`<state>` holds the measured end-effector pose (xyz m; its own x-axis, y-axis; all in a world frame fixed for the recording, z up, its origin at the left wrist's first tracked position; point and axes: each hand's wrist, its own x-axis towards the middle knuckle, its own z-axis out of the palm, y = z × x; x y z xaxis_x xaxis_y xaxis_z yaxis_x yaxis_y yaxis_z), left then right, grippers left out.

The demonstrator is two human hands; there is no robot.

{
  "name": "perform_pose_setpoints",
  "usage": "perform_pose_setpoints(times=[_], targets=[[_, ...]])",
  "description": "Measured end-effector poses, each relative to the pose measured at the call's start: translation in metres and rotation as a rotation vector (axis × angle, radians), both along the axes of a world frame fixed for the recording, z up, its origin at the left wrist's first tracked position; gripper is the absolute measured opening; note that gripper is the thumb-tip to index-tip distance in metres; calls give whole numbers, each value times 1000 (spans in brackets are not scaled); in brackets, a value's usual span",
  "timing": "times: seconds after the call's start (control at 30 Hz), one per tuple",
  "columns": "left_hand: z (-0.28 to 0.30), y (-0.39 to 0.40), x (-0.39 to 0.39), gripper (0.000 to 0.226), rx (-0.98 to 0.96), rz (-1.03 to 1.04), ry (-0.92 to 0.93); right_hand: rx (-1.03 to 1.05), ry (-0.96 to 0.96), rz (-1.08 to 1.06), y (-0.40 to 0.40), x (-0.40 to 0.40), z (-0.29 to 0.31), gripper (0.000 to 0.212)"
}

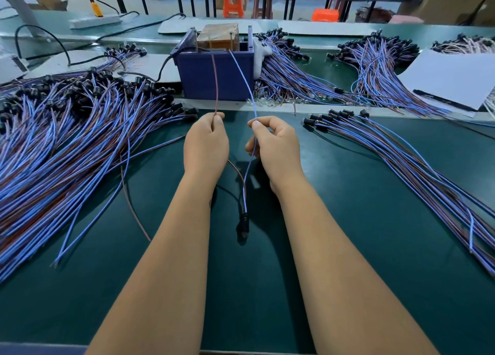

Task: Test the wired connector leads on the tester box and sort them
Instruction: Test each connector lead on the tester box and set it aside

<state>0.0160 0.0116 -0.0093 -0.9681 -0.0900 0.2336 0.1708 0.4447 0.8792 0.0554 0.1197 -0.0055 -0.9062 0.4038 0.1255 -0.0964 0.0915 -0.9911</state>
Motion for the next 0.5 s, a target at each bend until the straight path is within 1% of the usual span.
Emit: perform_pose_setpoints(times=[0.23, 0.5], targets=[[0, -3, -1, 33, 8, 57, -15, -39, -7, -25, 0, -1, 0, 12], [0, -7, -4, 36, 125, 124, -42, -71, 3, -30, 1, -1, 0, 13]])
